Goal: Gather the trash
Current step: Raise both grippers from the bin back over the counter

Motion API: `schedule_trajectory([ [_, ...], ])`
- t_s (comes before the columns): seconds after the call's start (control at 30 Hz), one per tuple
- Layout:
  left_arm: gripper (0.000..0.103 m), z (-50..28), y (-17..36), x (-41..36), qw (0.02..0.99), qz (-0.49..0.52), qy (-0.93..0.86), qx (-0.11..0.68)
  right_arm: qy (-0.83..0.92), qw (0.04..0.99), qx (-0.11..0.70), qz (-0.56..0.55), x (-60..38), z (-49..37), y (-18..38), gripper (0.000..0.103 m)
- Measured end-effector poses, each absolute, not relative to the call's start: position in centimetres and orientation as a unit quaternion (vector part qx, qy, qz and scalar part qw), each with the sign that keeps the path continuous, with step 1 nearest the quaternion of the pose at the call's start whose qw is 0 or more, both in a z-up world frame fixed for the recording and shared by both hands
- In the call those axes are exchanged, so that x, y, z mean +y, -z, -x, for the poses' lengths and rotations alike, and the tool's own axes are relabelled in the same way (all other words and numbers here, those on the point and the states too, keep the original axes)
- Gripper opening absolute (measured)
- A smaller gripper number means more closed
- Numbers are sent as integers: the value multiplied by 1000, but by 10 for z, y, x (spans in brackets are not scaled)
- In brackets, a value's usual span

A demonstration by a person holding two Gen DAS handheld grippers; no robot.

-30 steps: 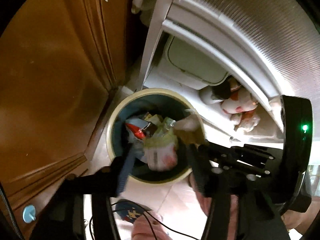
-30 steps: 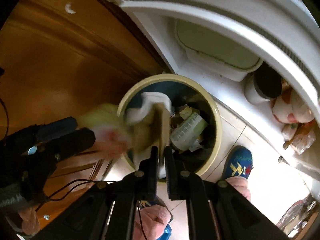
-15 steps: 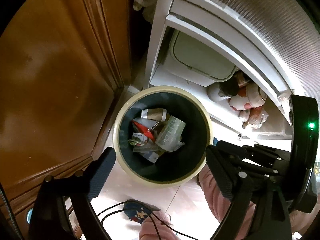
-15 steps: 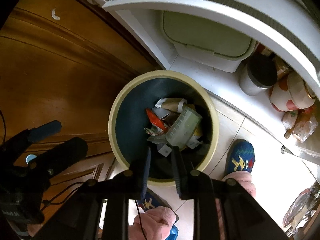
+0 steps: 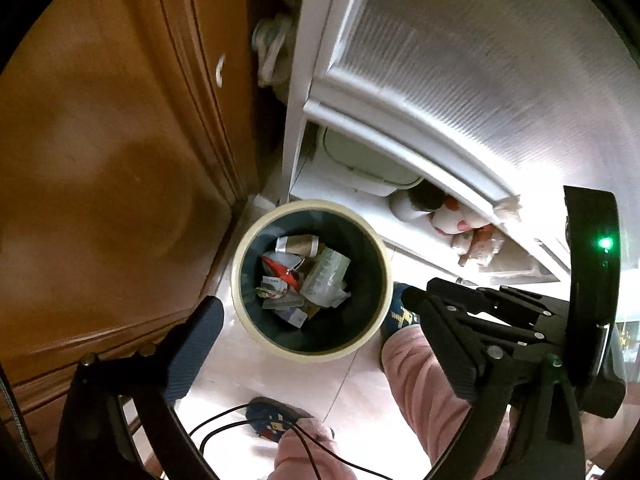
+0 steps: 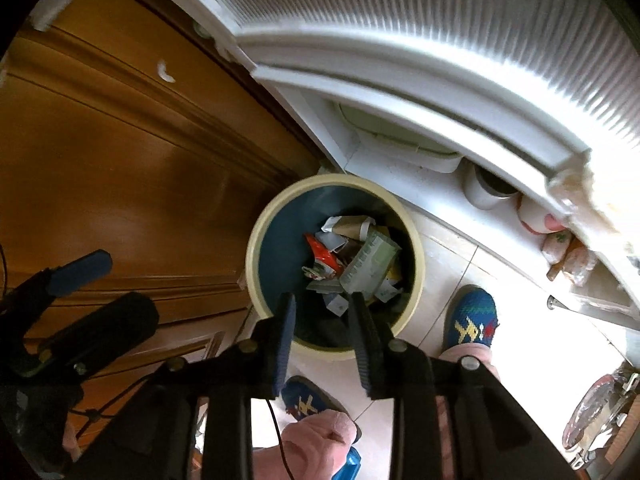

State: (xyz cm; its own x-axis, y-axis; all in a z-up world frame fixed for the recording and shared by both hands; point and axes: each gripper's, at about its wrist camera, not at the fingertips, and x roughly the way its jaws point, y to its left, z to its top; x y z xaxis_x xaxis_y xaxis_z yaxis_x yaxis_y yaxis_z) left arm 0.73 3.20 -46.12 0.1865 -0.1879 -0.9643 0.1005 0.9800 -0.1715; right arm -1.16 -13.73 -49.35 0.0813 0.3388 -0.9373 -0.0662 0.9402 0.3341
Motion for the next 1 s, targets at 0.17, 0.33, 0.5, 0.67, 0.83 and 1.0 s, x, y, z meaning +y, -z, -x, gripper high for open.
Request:
schedule_trajectory([
  [0.17, 99, 2, 406, 30, 783, 32, 98, 614, -148, 735, 654, -100, -139, 16, 451, 28],
  [0.33, 102, 14, 347, 29, 797, 37, 102, 594, -168, 743, 641, -92, -138, 25, 396, 28],
  [0.5, 102, 27, 283, 32, 811, 38, 102, 574, -204, 753, 623, -65, -132, 38, 335, 28],
  [0.67, 102, 38, 225, 35, 826, 43, 105, 553, -248, 762, 597, -28, -123, 50, 276, 28],
  [0.83, 102, 44, 172, 38, 850, 35, 99, 516, -278, 785, 554, 19, -115, 53, 218, 28],
  [1.0, 102, 44, 113, 46, 873, 35, 96, 476, -291, 805, 517, 11, -117, 45, 165, 28],
])
